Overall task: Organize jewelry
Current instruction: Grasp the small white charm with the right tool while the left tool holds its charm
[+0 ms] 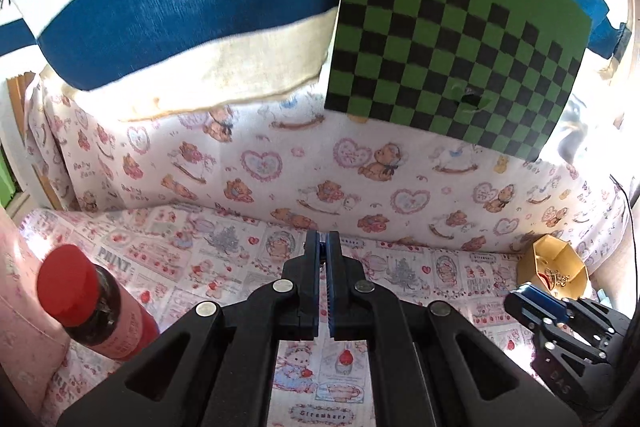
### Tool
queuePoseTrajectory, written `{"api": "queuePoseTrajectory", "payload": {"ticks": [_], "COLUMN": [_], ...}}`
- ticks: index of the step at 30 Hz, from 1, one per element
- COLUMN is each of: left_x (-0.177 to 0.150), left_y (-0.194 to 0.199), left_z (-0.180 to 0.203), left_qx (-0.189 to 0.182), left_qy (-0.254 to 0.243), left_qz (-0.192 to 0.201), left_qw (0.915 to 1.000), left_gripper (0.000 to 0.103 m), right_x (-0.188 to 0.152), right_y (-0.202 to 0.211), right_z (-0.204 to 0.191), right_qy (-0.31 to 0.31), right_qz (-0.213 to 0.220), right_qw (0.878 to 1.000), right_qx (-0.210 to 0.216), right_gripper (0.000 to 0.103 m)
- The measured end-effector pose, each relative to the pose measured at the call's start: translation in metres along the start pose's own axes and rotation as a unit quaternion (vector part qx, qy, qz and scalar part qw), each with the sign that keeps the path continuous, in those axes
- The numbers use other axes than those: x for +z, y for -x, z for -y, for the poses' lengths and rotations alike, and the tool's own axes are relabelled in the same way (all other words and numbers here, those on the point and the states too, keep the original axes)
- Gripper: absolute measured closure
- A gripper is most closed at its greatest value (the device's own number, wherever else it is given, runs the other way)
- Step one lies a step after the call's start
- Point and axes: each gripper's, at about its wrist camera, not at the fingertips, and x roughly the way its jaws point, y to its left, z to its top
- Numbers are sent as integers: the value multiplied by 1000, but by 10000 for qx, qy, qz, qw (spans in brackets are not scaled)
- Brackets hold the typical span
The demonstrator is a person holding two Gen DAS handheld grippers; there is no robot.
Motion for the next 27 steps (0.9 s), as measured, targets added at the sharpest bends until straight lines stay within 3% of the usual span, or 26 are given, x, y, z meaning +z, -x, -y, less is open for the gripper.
{"api": "queuePoseTrajectory", "payload": {"ticks": [9, 17, 22, 27], "left_x": [9, -2, -3, 8], "left_y": [58, 84, 84, 66], "left_z": [21, 68, 105, 147], "left_qx": [-199, -537, -775, -1499], "left_qy": [-264, -607, -861, -812], "left_qz": [991, 1425, 1362, 754], "left_qw": [9945, 9865, 9839, 9825], "left_gripper": [101, 101, 101, 101], "right_x": [-9, 1, 4, 3], "right_y": [88, 108, 119, 112], "right_z": [39, 92, 109, 131], "right_qy": [219, -238, -546, -867], "right_qz": [1136, 1635, 1840, 1772], "right_qw": [9932, 9861, 9814, 9803], "right_qx": [-89, -180, -13, 40], "right_gripper": [85, 85, 85, 85]}}
